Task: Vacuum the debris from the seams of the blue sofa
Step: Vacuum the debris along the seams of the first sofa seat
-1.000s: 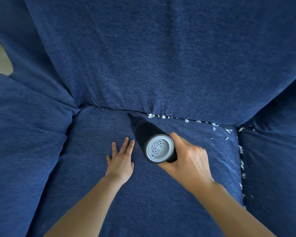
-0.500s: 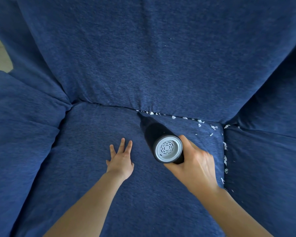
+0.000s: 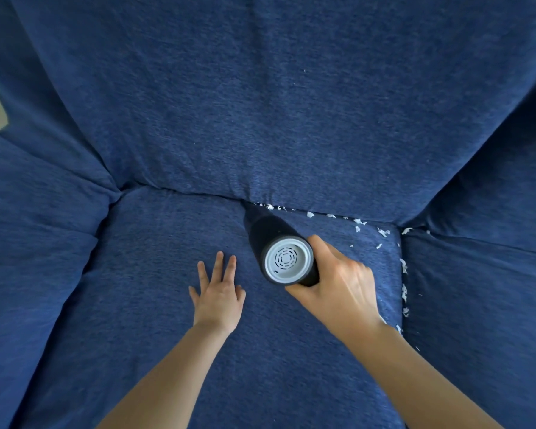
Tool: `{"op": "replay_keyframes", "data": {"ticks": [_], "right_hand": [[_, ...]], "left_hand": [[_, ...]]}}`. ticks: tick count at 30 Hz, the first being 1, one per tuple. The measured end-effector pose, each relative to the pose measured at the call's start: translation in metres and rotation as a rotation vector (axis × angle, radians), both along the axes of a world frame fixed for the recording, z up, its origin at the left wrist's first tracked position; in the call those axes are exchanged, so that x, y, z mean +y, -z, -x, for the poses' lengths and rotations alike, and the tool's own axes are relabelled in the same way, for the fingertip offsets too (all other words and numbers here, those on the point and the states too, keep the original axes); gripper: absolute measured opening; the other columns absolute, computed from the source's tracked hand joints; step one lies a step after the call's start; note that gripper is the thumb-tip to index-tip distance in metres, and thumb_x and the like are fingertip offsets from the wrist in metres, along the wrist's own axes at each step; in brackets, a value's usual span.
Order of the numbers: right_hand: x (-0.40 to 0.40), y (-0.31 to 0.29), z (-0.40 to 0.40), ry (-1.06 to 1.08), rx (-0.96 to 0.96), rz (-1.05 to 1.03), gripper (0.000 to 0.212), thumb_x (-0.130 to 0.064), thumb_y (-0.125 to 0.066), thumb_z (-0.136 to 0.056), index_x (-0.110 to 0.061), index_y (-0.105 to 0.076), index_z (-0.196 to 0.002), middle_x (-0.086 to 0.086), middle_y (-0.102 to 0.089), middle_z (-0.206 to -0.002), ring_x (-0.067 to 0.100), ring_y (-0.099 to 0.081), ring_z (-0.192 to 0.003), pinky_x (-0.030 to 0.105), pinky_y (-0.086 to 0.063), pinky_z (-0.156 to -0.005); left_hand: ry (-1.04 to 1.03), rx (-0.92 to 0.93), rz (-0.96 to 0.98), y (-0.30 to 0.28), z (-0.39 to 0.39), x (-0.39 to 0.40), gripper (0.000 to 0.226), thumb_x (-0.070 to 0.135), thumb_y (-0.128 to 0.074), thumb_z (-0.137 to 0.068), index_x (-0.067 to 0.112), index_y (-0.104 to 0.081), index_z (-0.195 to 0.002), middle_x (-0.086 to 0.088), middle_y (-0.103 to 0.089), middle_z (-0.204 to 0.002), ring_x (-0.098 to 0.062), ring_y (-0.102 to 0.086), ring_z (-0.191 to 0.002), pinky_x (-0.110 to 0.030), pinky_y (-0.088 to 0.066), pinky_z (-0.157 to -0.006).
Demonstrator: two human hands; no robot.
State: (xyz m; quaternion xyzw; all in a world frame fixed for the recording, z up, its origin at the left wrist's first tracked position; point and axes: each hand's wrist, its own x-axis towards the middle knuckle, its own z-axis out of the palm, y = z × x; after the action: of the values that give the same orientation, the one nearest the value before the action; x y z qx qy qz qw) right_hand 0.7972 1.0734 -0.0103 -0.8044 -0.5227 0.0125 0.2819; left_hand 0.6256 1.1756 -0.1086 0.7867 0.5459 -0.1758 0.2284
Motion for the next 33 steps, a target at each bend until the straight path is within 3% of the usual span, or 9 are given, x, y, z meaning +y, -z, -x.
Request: {"op": "replay_keyframes", "data": {"ticks": [4,11,16,22,26,33], "right_hand": [[-0.015,-0.004,-0.006,0.003,-0.016,-0.006,0.04,-0.054,-0.07,-0.065,-0.023,-0.053,-0.084,-0.008,-0.064,-0.064,0.021,-0.056,-0.042,0.026,-0.038,-0.038],[-0.023,-0.01,-0.007,0.009,-0.017,-0.007,0.039,-0.058,-0.06,-0.069,-0.028,-0.042,-0.085,-0.008,-0.062,-0.061,0.019,-0.053,-0.04,0.024,-0.033,-0.039],[-0.036,-0.012,-0.012,0.079,-0.02,0.005,0.041,-0.051,-0.077,-0.063,-0.021,-0.057,-0.082,-0.008,-0.062,-0.061,0.021,-0.057,-0.043,0.026,-0.042,-0.038],[-0.029,0.0,-0.013,0.039,-0.008,-0.008,0.041,-0.06,-0.061,-0.069,-0.022,-0.055,-0.081,-0.007,-0.064,-0.062,0.02,-0.055,-0.042,0.023,-0.025,-0.039],[-0.025,0.006,-0.013,0.0,0.015,-0.013,0.041,-0.061,-0.057,-0.071,-0.022,-0.057,-0.084,-0.008,-0.065,-0.065,0.02,-0.058,-0.045,0.025,-0.035,-0.041],[-0.024,0.006,-0.02,-0.034,-0.007,-0.017,0.041,-0.061,-0.057,-0.069,-0.022,-0.059,-0.083,-0.008,-0.064,-0.064,0.019,-0.057,-0.044,0.028,-0.037,-0.038]], "left_hand": [[0.058,-0.005,-0.011,0.001,-0.004,0.004,0.06,0.037,-0.027,-0.104,0.034,0.005,-0.154,0.011,0.02,-0.16,-0.03,0.023,-0.146,-0.062,-0.008,-0.116],[0.076,0.023,-0.001,0.001,-0.01,0.004,0.061,0.045,-0.025,-0.103,0.035,0.007,-0.153,0.01,0.021,-0.16,-0.032,0.024,-0.145,-0.066,-0.007,-0.113],[0.057,0.016,0.002,0.006,-0.011,0.001,0.065,0.053,-0.022,-0.1,0.034,0.011,-0.153,0.01,0.025,-0.158,-0.032,0.028,-0.143,-0.067,-0.003,-0.113],[0.05,-0.005,-0.084,0.017,-0.012,-0.008,0.073,0.06,-0.025,-0.097,0.032,0.014,-0.152,0.009,0.026,-0.158,-0.033,0.031,-0.142,-0.068,0.004,-0.111],[0.038,-0.017,-0.127,0.023,-0.012,-0.012,0.076,0.061,-0.028,-0.096,0.032,0.015,-0.152,0.009,0.026,-0.158,-0.032,0.032,-0.141,-0.068,0.006,-0.111],[0.035,0.012,-0.145,0.026,-0.016,-0.017,0.078,0.062,-0.023,-0.096,0.029,0.027,-0.146,0.006,0.031,-0.156,-0.034,0.033,-0.141,-0.067,0.006,-0.113]]}}
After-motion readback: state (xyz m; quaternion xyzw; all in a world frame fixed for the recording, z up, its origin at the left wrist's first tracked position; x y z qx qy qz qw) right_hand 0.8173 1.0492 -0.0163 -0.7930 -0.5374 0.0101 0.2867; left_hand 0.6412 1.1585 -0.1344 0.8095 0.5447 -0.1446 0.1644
